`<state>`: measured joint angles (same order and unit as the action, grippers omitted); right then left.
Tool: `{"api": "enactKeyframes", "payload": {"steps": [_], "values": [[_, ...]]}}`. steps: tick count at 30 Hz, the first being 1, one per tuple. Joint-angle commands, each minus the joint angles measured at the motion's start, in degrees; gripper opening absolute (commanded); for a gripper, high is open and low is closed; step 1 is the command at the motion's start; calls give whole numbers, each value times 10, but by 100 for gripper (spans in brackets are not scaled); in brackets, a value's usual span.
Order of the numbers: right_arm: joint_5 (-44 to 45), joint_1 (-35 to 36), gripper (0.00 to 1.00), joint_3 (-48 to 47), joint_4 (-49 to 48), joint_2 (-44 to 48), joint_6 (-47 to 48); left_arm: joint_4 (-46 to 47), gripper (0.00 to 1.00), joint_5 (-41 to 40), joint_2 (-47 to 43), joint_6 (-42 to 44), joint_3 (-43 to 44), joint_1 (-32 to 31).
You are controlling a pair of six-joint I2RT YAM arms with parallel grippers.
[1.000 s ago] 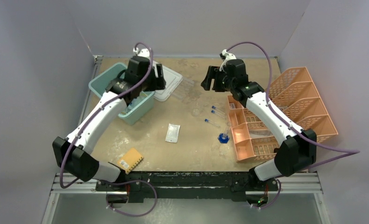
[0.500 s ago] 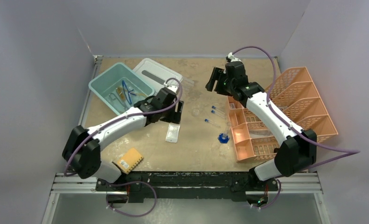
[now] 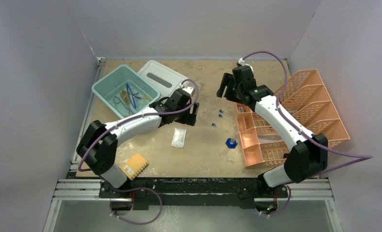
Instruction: Organize the chemistry lab equipment
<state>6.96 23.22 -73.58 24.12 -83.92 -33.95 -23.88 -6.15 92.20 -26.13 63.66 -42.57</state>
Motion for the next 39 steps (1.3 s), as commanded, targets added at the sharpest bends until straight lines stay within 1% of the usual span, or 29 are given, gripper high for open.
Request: {"api": "enactKeyframes", "payload": {"steps": [1, 4, 10, 15, 20, 24, 27, 29, 33, 35, 39], "values": [[68, -11, 73, -4, 36, 28, -34, 130, 77, 24, 16, 29, 64, -4], [89, -26, 73, 2, 59, 41, -61, 150, 78, 33, 62, 33, 103, -4], [96, -54, 74, 29, 56, 72, -82, 108, 78, 36, 168, 45, 207, -4], [86, -63, 74, 37, 52, 74, -81, 51, 78, 30, 220, 62, 265, -3], [68, -69, 74, 46, 39, 69, -82, 23, 77, 40, 252, 70, 294, -3], [62, -71, 74, 45, 30, 64, -81, 3, 72, 31, 264, 77, 311, -4], [59, -72, 74, 40, 26, 57, -78, -6, 67, 14, 265, 83, 311, -4], [55, -74, 74, 36, 24, 53, -74, -11, 60, 14, 268, 87, 312, -4], [51, -76, 74, 28, 19, 43, -68, -26, 42, 21, 265, 85, 319, -4], [50, -76, 73, 24, 17, 38, -65, -31, 40, 14, 251, 83, 323, -4], [45, -77, 73, 15, 11, 28, -59, -46, 38, -8, 208, 59, 340, 1]]}}
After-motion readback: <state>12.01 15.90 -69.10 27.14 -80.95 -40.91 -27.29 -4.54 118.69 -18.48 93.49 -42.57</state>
